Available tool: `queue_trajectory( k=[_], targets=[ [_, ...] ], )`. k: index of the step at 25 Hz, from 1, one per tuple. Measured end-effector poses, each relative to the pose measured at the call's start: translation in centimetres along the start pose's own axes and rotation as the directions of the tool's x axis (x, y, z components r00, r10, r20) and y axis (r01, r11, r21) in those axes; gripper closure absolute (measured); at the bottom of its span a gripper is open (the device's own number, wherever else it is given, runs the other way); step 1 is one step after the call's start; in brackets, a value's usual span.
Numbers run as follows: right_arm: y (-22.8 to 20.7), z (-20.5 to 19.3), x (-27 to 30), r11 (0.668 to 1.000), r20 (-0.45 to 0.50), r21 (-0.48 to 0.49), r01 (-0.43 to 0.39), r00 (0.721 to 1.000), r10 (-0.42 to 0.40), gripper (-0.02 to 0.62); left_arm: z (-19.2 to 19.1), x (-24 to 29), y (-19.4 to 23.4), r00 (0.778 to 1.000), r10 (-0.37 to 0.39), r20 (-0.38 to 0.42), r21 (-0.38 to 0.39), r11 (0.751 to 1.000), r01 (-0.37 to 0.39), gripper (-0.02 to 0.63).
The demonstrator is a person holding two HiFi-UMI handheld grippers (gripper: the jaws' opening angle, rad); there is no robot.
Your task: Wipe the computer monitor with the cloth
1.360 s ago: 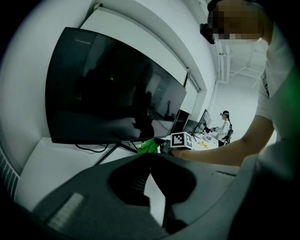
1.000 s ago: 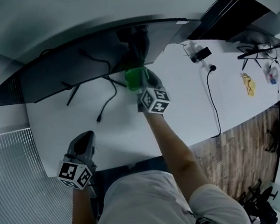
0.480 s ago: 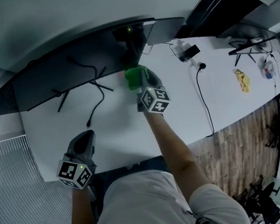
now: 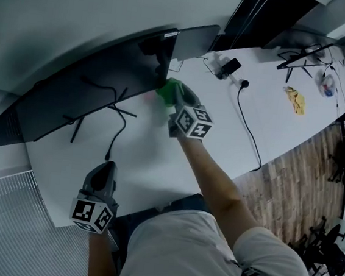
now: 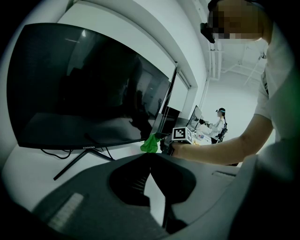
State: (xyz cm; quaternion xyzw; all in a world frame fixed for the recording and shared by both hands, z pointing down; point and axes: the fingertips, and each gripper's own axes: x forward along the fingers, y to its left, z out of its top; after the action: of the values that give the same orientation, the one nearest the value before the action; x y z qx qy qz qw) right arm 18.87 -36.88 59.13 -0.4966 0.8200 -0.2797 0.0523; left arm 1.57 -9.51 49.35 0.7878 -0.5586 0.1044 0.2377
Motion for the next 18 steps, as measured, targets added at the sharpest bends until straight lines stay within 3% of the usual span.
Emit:
queue_trajectory(
  k=[13,18],
  targets=[
    [1.5,-1.3,1.1,0.989,-0.054,0.118,-0.089,0.994,0.096,0.537,0.0,-0.7,-0.3,1.0,0.019,0.01,-0.002,1.0,-0.019,0.597],
    [2.2,-0.5,0.9,0.985,-0.051,0.122,-0.12,0.991,0.127,0.537,-0.1,-1.1,-0.6,1.0,0.017,0.008,0.001,1.0,-0.017,0.597]
  ],
)
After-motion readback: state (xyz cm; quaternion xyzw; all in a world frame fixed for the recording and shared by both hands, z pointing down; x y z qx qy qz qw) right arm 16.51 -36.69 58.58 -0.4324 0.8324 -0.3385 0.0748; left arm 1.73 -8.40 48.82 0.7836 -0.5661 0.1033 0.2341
